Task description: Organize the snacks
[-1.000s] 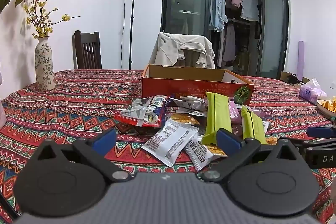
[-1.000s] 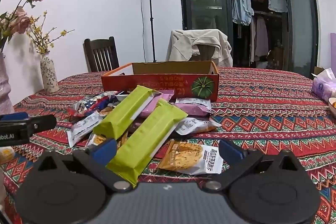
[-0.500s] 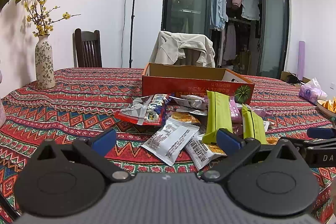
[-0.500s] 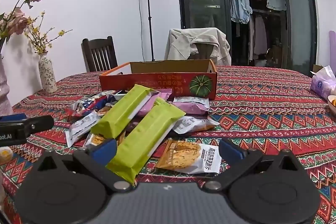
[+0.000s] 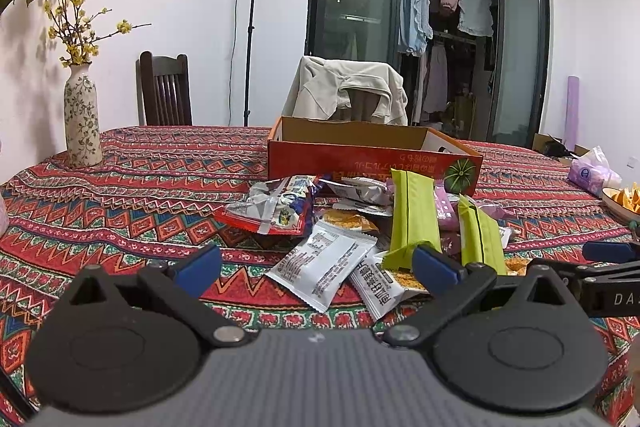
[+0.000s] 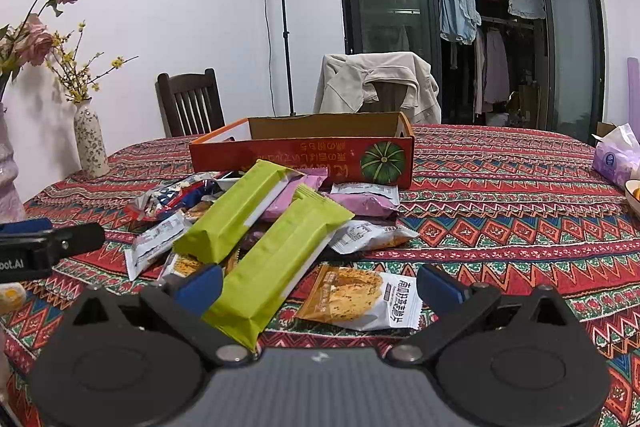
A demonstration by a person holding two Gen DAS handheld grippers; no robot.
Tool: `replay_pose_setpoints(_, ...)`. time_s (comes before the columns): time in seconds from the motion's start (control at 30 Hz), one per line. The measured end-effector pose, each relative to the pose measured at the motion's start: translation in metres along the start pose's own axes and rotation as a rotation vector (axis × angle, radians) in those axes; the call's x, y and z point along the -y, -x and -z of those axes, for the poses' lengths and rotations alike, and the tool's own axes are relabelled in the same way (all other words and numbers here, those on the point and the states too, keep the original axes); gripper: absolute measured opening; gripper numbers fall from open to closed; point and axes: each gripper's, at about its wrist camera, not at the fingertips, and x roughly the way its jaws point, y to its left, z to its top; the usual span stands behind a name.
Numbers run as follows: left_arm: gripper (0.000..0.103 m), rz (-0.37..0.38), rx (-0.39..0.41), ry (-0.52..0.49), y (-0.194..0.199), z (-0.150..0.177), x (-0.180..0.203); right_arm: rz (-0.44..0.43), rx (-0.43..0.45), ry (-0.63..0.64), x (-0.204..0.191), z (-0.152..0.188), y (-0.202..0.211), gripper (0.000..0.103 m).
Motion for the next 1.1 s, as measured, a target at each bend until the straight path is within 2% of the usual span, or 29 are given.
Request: replay_pose_setpoints(1.1,0.103,0.006,-0.003,0.011,0.0001,0.0014,-0.0032,0.000,-0.002,0.000,0.0004,0.0007,-0.0006,0.103)
